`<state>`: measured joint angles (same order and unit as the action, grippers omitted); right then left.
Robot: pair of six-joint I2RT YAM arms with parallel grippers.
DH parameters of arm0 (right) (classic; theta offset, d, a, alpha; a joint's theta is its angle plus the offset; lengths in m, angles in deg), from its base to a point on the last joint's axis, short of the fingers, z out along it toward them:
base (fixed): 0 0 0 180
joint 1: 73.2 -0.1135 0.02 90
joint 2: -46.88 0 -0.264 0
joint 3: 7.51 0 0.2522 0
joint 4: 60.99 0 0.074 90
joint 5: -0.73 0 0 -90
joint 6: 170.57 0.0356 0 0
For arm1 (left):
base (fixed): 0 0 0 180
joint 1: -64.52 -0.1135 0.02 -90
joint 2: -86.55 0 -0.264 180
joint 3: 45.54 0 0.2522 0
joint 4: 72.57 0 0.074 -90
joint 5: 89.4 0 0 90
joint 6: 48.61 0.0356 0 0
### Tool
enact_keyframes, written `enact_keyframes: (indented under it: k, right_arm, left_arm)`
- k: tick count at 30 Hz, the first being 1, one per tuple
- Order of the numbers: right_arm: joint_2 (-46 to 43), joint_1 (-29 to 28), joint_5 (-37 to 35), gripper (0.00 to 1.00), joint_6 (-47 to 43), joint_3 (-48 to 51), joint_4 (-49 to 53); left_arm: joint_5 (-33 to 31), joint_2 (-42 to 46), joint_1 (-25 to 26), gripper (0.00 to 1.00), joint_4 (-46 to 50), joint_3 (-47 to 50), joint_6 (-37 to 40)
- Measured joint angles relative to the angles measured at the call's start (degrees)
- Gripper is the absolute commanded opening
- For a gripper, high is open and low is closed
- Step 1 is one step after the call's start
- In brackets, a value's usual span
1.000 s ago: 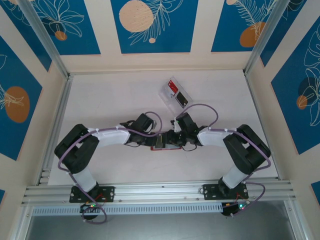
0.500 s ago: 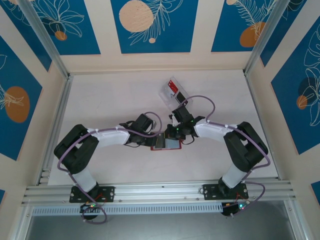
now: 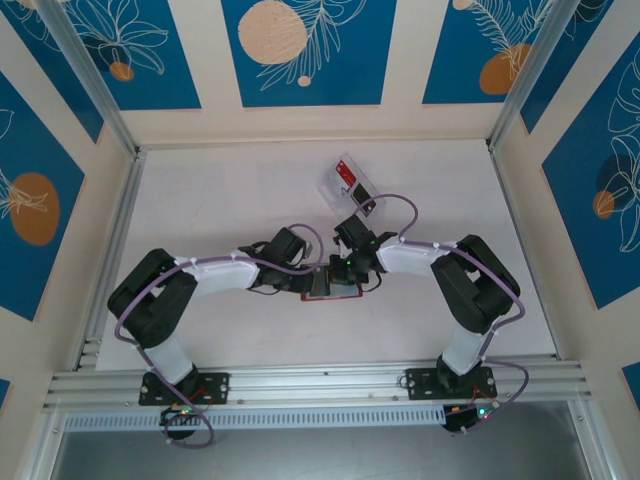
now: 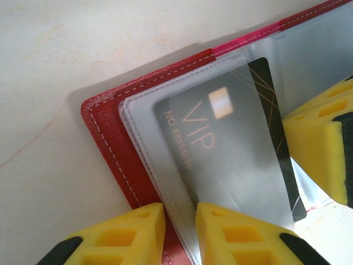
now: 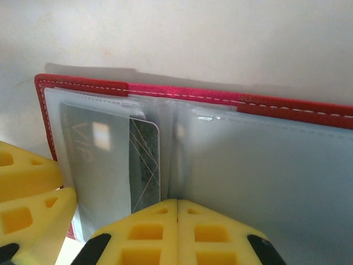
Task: Put the credit cards into the card holder
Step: Insert the credit card into the card slot.
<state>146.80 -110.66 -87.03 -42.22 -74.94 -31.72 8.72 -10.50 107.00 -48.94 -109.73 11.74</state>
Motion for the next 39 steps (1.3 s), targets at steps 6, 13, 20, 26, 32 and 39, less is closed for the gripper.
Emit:
enact_keyframes:
  k: [6, 13, 20, 26, 32, 39]
  right_arm:
    - [1.18, -0.04, 2.54, 0.0, 2.16, 0.17, -3.76]
    - [1.31, 0.31, 3.91, 0.0, 4.09, 1.27, -6.21]
    - [1.49, 0.48, 4.92, 0.16, 4.81, 1.66, -7.21]
    - [0.61, 1.07, 6.14, 0.33, 4.59, 1.77, -7.3]
    - [-1.95, 1.42, 3.76, 0.29, 0.55, -0.79, 0.13]
    - [-3.19, 3.69, 0.04, 0.28, -5.44, -7.17, 7.06]
  left_arm:
    - [0.0, 1.27, 0.0, 0.34, -0.44, 1.25, -0.02]
    - [0.02, 2.05, -0.09, 0.41, -1.55, 2.4, -1.27]
    - [1.09, 2.45, -0.37, 0.42, -3.8, 3.58, -3.34]
    - [1.11, 2.45, -0.39, 0.39, -3.87, 3.58, -3.45]
    - [0.79, 2.43, -0.48, 0.37, -3.63, 3.58, -3.45]
    - [0.66, 2.4, -0.48, 0.37, -3.63, 3.58, -3.45]
